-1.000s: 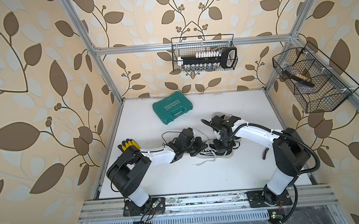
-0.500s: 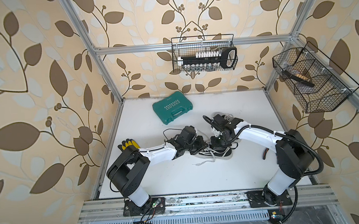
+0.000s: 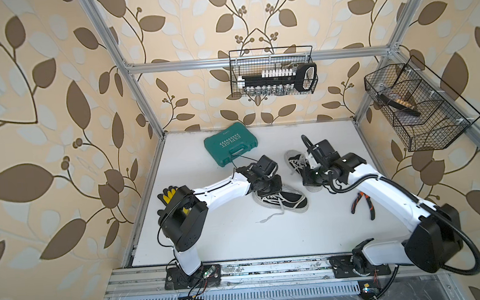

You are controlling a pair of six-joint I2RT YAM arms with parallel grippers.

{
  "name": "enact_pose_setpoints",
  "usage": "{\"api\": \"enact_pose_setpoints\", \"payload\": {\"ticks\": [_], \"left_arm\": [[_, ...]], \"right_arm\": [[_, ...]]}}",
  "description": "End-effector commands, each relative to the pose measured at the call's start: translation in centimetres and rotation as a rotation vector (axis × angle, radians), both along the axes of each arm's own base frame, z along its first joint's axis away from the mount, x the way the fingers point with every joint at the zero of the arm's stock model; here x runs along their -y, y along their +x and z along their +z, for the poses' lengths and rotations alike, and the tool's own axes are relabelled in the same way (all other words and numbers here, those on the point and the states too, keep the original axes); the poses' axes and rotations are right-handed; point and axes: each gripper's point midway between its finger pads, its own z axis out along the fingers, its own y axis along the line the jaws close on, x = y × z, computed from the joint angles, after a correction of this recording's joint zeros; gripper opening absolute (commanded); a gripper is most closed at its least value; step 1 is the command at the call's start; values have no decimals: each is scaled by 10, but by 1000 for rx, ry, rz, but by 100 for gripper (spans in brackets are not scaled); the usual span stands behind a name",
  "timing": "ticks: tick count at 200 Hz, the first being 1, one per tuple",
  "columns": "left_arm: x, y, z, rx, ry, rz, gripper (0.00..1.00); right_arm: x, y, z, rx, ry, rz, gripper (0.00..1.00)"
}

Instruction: Insert the insole into the shoe

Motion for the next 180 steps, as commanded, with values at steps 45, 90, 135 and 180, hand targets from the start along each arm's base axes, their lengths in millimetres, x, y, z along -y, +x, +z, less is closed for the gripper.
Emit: {"api": "enact_pose_setpoints", "payload": {"ticks": [45, 90, 135, 180], "left_arm": [[45, -23, -87, -172, 189, -216, 22], [36, -24, -18, -28, 179, -242, 53], [20, -35, 58, 89, 58, -219, 54], [-45, -37, 89, 126, 47, -115, 57]], "right_arm": [[25, -33, -13, -93, -49, 25, 0], [23, -20, 13, 9, -60, 99, 7], [10, -11, 15, 56, -58, 221, 36], [5, -4, -10, 0, -194, 366, 43]]}}
